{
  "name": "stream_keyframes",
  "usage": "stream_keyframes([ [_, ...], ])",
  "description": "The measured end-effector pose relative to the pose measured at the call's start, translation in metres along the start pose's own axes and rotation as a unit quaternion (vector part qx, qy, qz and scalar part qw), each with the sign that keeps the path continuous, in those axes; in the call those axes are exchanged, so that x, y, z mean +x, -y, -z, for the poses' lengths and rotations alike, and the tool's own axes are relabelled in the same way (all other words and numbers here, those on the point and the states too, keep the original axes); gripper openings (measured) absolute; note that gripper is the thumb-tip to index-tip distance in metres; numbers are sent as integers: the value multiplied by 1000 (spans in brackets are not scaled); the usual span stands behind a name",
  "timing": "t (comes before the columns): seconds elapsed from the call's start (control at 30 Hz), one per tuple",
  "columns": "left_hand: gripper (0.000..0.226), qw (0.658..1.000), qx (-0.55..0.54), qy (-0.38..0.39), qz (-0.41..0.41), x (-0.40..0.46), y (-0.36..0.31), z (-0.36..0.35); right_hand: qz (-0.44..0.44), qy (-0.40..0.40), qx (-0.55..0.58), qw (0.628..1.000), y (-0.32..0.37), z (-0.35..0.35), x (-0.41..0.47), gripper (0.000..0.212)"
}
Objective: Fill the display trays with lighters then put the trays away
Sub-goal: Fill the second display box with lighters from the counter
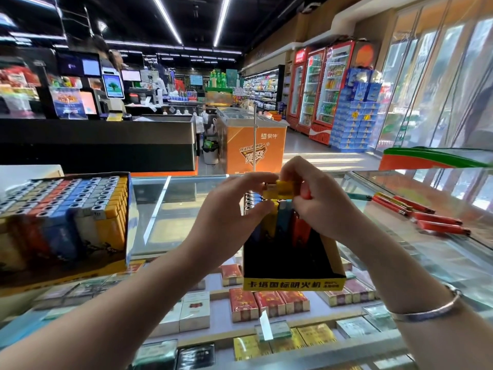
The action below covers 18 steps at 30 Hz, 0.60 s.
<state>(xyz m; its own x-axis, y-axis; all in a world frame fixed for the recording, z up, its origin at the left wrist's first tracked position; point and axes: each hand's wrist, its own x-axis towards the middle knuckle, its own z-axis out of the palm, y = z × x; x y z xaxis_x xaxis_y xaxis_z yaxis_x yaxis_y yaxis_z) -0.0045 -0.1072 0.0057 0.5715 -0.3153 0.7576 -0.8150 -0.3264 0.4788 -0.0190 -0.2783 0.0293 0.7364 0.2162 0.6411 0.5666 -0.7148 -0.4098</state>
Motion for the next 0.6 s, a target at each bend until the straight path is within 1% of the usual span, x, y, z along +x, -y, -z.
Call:
stream_keyframes([
  [0.03,40,999,30,-4,-16,1,-1,1,-5,11,20,1000,1,1,0,36],
  [0.1,33,994,85,-12,-64,1,-2,4,-23,34,56,998,1,2,2,32],
  [0.17,24,990,101,-21,-91,2,-3,4,-32,45,98,994,0,3,3,31],
  [0.23,23,991,92,-31,-93,2,-2,5,-30,37,136,990,0,2,4,28],
  [0.33,22,994,39,-55,-87,3,-1,5,-38,-9,169,985,-2,4,5,26],
  [0.43,22,995,5,-71,-64,4,-2,4,-76,-96,231,965,-7,8,7,34],
  [0.5,24,997,-3,-67,-48,2,0,2,-113,-145,258,949,-11,11,8,33],
  [0.6,22,998,11,-46,-35,0,1,0,-174,-172,262,934,-18,14,8,26],
])
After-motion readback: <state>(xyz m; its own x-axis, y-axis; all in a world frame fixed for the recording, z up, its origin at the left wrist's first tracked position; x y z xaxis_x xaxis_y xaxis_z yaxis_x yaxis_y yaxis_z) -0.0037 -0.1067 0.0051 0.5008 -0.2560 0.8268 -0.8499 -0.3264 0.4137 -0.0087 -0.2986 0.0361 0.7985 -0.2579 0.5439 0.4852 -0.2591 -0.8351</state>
